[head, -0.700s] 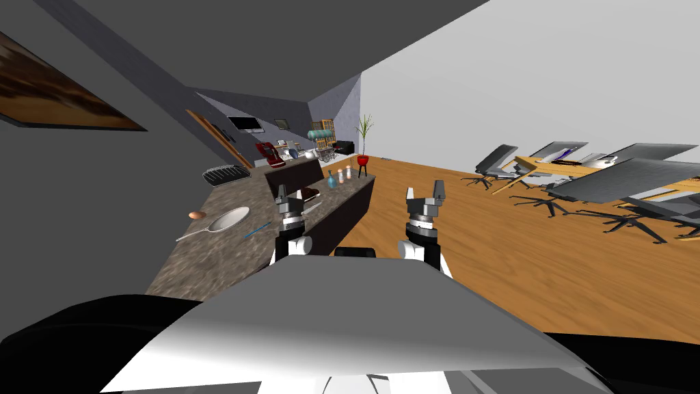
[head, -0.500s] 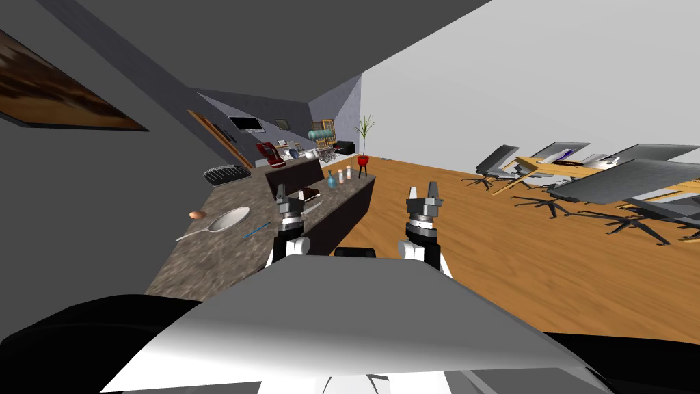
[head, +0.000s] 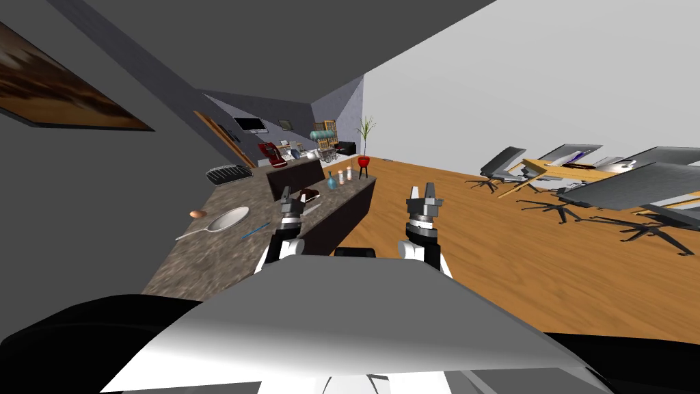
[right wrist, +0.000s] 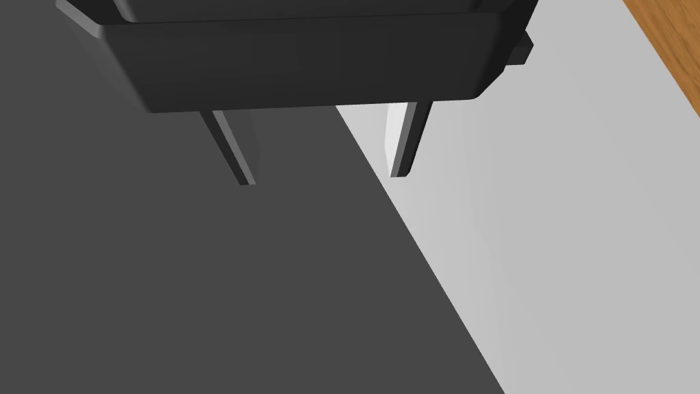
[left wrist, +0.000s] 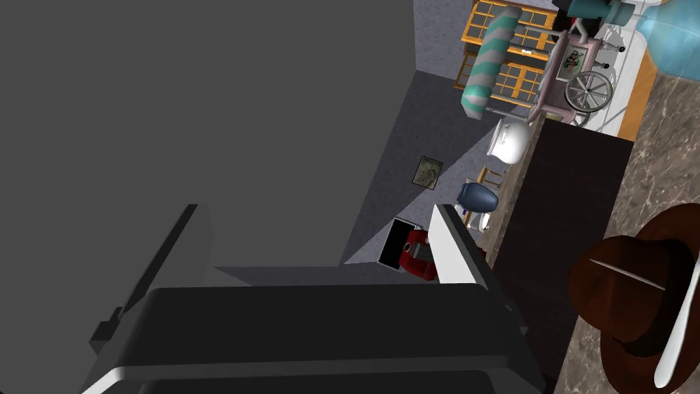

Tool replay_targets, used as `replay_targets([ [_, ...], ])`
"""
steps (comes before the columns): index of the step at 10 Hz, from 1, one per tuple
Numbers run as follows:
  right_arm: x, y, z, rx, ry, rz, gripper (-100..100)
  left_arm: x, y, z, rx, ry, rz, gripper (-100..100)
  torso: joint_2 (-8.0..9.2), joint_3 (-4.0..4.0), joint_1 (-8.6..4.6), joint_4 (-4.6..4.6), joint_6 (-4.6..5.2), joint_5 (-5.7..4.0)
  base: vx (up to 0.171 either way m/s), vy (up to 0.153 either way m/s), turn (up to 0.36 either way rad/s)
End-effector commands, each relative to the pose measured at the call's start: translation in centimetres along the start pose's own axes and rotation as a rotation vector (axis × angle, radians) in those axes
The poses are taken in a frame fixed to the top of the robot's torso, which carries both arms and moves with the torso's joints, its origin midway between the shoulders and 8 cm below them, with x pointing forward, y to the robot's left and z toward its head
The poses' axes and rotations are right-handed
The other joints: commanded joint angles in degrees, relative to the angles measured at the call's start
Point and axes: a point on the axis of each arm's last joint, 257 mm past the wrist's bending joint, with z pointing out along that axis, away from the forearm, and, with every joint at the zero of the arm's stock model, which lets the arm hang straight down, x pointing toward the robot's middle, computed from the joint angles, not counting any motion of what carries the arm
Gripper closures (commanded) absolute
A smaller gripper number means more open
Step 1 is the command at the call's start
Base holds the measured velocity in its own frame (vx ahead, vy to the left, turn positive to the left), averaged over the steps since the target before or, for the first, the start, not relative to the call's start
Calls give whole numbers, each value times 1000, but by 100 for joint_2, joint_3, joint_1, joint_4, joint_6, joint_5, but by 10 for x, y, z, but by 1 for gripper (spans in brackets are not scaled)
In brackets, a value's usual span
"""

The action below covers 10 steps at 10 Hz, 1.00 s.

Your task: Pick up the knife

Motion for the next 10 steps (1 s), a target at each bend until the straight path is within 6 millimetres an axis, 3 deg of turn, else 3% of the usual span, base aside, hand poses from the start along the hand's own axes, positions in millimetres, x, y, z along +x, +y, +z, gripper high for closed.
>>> replay_targets([
  [1,0,0,0,0,0,0,0,-9,14,-2,-59,3,-3,-100,0,0,0,0,0,0,73,-41,60],
  [7,0,0,0,0,0,0,0,-43,59,-12,-247,-34,-47,-100,-1,0,2,0,-1,1,68,-46,52],
  [10,0,0,0,0,0,0,0,-51,71,-16,-297,-50,-59,-100,1,1,2,0,0,0,51,-35,32],
])
